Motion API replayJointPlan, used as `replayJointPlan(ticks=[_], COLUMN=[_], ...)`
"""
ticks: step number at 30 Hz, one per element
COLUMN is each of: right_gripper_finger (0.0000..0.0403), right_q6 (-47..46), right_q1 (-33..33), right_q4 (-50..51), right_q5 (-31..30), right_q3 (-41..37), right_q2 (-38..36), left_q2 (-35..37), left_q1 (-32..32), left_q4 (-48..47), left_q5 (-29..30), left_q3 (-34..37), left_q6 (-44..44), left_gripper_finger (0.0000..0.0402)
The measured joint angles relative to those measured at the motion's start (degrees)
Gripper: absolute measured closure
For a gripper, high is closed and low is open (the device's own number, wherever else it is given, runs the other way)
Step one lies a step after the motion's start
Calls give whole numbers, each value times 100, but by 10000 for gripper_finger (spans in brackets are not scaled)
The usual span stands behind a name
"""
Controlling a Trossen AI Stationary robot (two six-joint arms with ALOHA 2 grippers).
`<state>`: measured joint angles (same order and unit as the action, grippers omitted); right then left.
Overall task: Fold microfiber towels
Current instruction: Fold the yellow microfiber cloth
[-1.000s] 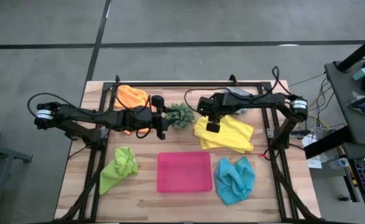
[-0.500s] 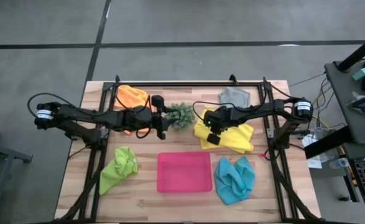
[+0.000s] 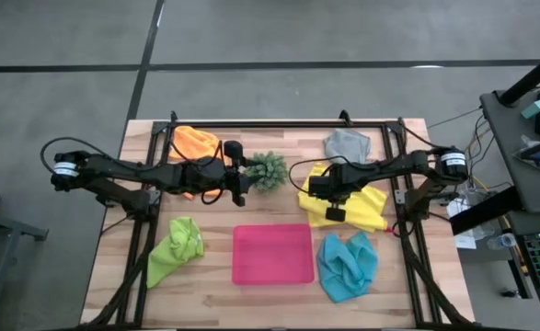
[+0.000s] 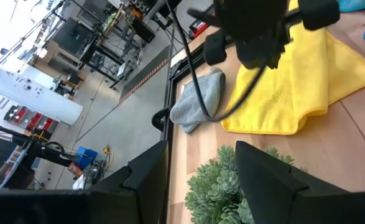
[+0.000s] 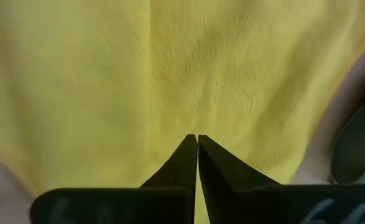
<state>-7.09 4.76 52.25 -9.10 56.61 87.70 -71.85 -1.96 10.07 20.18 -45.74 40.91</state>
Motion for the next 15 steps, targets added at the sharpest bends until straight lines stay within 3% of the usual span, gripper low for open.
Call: replayJointPlan(ticks=[9, 15], right_gripper_finger=[394, 392], right_q6=[-863, -1575], right_q1=[-1020, -1849], right_q4=[-1002, -1585], right_q5=[-389, -738], right_q3=[-194, -412], right_q2=[-923, -1103], left_q2=[0, 0], left_q1=[-2, -2], left_q4=[0, 0], left_q5=[0, 0], left_q3=[2, 2], left_q6=[0, 0], left_gripper_finger=[228, 228])
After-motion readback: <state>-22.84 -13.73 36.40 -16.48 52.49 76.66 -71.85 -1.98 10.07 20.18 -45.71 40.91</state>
